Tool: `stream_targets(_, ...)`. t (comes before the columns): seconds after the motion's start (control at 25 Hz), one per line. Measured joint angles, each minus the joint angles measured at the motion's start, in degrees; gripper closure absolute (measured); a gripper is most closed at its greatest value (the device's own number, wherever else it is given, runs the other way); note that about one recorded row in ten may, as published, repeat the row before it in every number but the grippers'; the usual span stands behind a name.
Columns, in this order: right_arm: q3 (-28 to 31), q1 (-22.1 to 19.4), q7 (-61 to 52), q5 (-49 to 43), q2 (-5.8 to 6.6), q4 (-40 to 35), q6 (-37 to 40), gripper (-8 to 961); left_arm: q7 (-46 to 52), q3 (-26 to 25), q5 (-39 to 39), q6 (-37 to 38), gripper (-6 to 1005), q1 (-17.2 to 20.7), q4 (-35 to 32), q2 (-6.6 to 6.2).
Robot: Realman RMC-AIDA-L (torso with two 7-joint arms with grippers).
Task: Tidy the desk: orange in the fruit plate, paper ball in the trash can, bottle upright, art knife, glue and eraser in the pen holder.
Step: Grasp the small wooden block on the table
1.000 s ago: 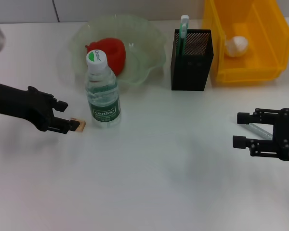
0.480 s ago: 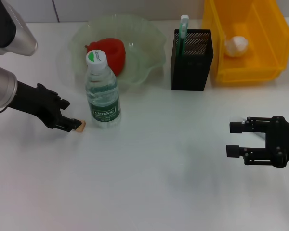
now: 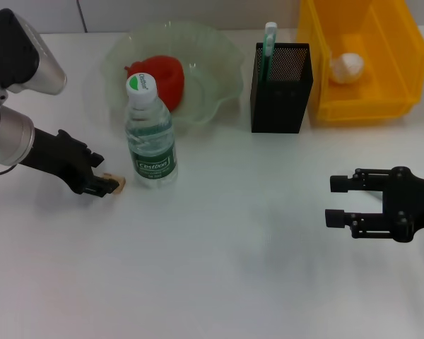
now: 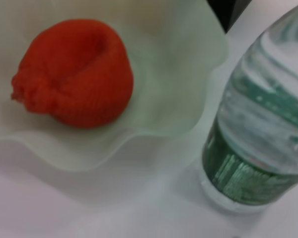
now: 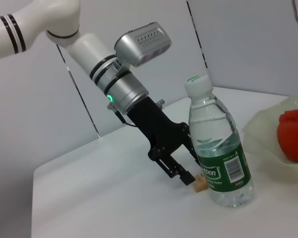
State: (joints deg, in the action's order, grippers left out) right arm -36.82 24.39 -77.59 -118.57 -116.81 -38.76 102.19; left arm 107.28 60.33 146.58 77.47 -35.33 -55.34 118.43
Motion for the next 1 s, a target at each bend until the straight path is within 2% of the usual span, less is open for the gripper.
stream_targets(1.0, 0.6, -0.3, 0.4, 0.2, 0.01, 0.2, -0.2, 261, 0.1, 2.1, 0.3, -1.4, 444, 0.5, 0.8, 0.18)
